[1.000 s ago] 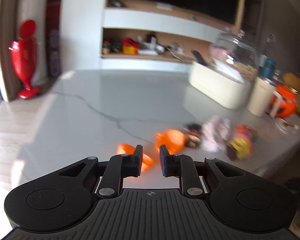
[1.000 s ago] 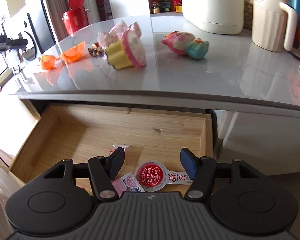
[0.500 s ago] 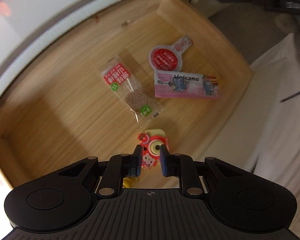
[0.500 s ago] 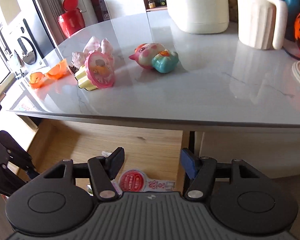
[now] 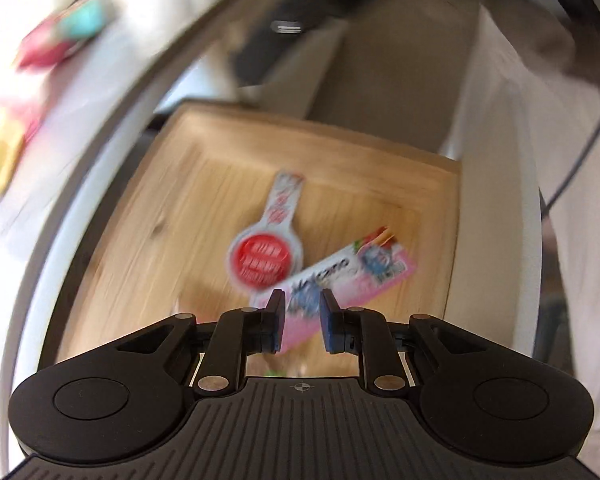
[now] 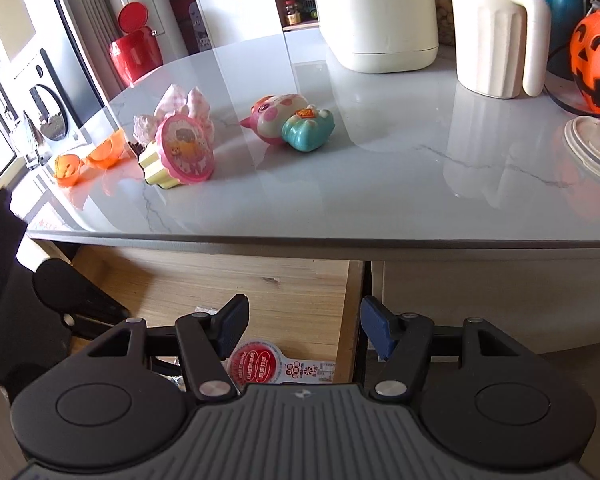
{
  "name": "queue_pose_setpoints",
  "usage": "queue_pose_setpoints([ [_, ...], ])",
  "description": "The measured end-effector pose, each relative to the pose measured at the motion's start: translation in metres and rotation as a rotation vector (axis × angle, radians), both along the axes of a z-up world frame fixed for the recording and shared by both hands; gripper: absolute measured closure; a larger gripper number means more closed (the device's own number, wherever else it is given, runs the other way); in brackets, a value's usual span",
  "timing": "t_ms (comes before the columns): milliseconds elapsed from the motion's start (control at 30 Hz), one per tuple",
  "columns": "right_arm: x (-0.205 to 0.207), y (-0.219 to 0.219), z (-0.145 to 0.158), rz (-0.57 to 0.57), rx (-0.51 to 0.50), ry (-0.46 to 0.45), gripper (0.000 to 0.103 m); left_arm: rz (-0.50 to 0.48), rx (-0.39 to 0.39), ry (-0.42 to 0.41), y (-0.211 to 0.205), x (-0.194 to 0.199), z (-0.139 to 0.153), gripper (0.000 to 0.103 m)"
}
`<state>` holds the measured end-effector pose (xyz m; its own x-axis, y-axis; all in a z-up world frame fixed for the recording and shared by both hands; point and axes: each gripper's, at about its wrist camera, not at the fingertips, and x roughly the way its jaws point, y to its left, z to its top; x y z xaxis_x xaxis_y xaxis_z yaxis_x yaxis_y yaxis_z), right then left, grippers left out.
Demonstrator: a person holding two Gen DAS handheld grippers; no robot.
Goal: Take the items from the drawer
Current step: 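Reach the left gripper into the drawer and grasp the clear red-labelled snack bag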
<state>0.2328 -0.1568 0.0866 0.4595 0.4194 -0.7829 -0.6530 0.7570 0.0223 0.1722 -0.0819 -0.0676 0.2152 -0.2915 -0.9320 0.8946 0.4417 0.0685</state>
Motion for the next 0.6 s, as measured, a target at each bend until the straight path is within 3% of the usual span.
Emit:
queue_pose_setpoints([
  [167, 0.005, -0.004, 0.001, -0.03, 0.006, 0.005, 0.04, -0.047, 0.059, 0.028, -0.001, 0.009, -0.022, 0.08],
  [433, 0.011, -0.009, -0.005, -0.065, -0.014, 0.012, 0.04, 0.134, 0.127, 0.112, 0.054, 0.009, -0.03, 0.081],
  [600, 0.009, -0.005, -0.007, -0.056, -0.035, 0.007, 0.04, 0.227, 0.119, 0.21, 0.08, 0.008, -0.032, 0.08],
])
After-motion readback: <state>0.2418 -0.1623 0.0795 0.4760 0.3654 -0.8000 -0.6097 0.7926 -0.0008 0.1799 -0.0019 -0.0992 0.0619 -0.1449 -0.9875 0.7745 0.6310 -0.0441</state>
